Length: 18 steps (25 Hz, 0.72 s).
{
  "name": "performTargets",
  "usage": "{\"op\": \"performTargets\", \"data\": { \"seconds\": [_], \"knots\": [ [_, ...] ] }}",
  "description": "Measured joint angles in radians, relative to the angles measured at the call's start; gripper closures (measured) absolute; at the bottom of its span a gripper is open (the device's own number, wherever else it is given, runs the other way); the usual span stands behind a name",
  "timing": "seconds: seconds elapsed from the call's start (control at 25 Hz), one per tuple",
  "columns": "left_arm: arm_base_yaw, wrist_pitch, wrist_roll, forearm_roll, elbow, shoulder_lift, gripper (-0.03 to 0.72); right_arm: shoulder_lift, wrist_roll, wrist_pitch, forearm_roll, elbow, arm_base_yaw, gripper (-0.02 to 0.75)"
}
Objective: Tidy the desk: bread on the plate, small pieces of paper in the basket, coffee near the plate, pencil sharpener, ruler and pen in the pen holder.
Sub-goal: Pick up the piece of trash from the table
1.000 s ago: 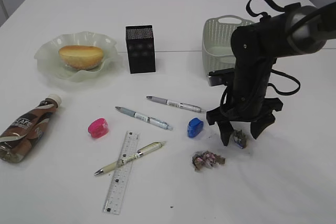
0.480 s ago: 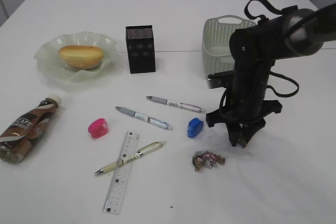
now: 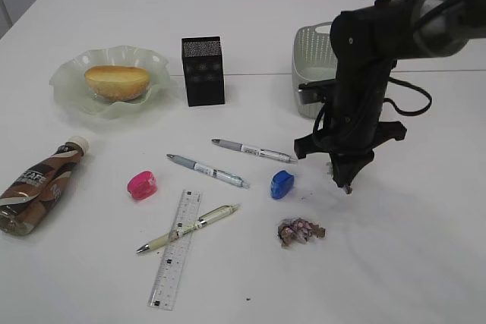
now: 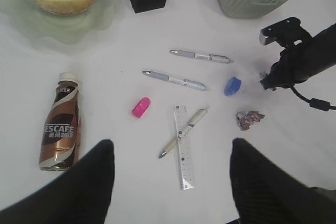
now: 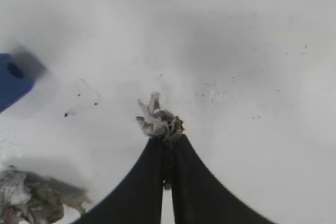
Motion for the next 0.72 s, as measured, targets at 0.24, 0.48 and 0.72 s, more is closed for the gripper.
{"op": "performTargets", "data": {
  "seconds": [0.24,0.48,0.72],
  "knots": [
    [0.0,0.0,-0.002,0.0,0.0,0.0,0.183,-0.073,0.0,0.112,0.019,-0.137,0.0,0.738],
    [0.0,0.0,-0.002,0.0,0.0,0.0,0.183,-0.086,0.0,0.145,0.021,-0.356,0.0,0.739],
    [0.0,0.0,-0.002,0.0,0.0,0.0,0.183,-0.024,0.01,0.157,0.029,-0.582,-0.035,0.739]
  ]
}}
